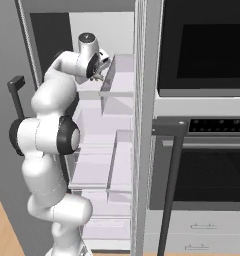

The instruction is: Place one carrot and one fish in each tupperware on the nearby counter, to pack two identical lunches.

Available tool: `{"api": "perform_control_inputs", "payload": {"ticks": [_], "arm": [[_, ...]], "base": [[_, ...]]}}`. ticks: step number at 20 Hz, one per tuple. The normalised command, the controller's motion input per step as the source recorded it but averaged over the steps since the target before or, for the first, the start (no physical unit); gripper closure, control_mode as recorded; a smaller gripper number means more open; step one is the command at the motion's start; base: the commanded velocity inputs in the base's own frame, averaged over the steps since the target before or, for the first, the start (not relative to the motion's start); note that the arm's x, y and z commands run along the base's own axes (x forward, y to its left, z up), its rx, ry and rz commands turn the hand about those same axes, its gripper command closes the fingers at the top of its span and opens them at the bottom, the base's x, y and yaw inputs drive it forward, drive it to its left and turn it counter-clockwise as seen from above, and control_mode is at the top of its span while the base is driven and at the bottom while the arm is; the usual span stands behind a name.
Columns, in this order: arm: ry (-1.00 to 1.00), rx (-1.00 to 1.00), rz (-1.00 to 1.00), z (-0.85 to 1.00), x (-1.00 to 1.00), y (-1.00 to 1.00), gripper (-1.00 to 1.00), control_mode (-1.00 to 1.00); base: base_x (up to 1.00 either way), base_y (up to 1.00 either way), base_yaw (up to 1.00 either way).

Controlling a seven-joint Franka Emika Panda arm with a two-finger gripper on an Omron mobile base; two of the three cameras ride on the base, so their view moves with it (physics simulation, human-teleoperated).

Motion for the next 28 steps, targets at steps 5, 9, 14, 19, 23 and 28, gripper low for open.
{"api": "perform_control_inputs", "payload": {"ticks": [5,9,14,19,23,28], "arm": [[0.17,0.0,0.0,0.08,-1.0,-0.1,1.0,-1.0],[-0.04,0.0,0.0,-0.15,-1.0,-0.23,1.0,-1.0],[-0.01,-0.06,0.0,-0.46,-1.0,-0.01,1.0,-1.0],[0.01,-0.05,0.0,-0.32,-1.0,0.0,1.0,-1.0],[0.11,-0.08,-0.01,-0.26,-1.0,0.0,1.0,-1.0],[0.17,-0.11,-0.02,-0.39,-1.0,-0.02,1.0,-1.0]], "base": [[0.0,0.0,0.0],[0.0,0.0,0.0],[0.0,0.0,0.0],[0.0,0.0,0.0],[0.0,0.0,0.0],[0.0,0.0,0.0]]}}
